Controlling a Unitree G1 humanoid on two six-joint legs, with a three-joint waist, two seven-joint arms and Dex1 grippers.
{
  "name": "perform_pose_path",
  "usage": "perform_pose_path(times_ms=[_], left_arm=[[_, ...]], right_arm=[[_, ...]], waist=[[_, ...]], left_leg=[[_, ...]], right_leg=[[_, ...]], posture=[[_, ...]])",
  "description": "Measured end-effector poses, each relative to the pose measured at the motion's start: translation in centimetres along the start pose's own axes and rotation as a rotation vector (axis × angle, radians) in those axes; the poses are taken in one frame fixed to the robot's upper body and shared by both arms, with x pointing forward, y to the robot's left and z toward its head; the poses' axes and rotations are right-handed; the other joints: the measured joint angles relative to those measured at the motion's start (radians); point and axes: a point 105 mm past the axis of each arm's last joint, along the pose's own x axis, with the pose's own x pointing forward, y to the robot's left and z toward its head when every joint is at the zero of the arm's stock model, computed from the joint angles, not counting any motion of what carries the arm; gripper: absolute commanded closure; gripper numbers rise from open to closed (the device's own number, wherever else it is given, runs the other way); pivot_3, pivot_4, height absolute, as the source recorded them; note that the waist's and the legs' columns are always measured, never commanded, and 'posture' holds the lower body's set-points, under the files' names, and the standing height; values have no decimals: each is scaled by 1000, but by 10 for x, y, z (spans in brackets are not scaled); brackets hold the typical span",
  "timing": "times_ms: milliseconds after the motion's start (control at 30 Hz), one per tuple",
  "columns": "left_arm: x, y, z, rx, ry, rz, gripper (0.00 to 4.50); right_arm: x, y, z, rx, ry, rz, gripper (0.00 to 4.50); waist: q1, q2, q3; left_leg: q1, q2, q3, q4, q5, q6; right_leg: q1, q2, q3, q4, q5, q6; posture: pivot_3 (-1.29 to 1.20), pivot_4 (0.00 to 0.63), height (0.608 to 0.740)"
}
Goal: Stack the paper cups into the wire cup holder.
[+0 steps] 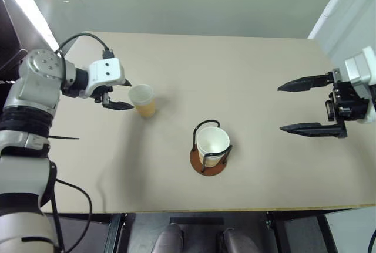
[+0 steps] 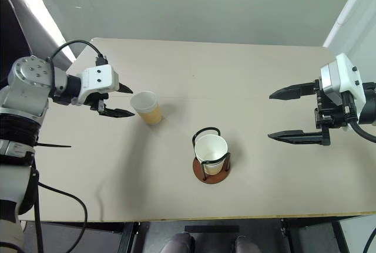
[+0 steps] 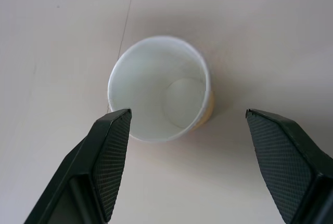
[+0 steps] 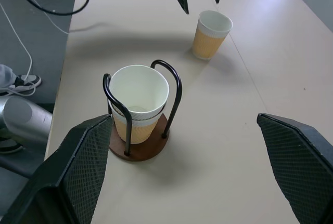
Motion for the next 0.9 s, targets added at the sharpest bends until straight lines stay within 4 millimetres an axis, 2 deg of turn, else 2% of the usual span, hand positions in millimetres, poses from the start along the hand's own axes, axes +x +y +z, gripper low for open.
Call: perform_pose_path(times_ms=[300, 400, 667, 700, 900], left_arm=[[31, -9, -8, -32, 1, -67, 758], [39, -11, -14, -15, 35, -63, 1369], [39, -3, -5, 19, 27, -50, 4314], [38, -3, -5, 19, 26, -49, 4457], [31, -8, -3, 7, -1, -112, 4457]], right_arm=[[3, 4, -1, 9, 19, -7, 0], [2, 3, 0, 5, 28, -22, 0], [-2, 5, 1, 13, 39, -40, 0], [-2, 5, 1, 13, 38, -39, 0], [-2, 5, 1, 10, 38, -40, 0]], waist=[[-9, 0, 0], [-9, 0, 0], [-8, 0, 0], [-9, 0, 0], [-9, 0, 0]], left_leg=[[0, 0, 1, 0, 0, 0], [0, 0, 1, 0, 0, 0], [-1, 0, 2, 0, 0, 0], [-1, 0, 2, 0, 0, 0], [-1, 0, 2, 0, 0, 0]], right_leg=[[-1, 0, 0, 0, 0, 0], [-1, 0, 0, 0, 0, 0], [-1, 0, 1, 0, 0, 0], [-1, 0, 1, 0, 0, 1], [-2, 1, 1, 0, 0, 1]], posture=[[0, 150, 740], [0, 150, 740], [0, 150, 740], [0, 150, 740], [0, 150, 740]])
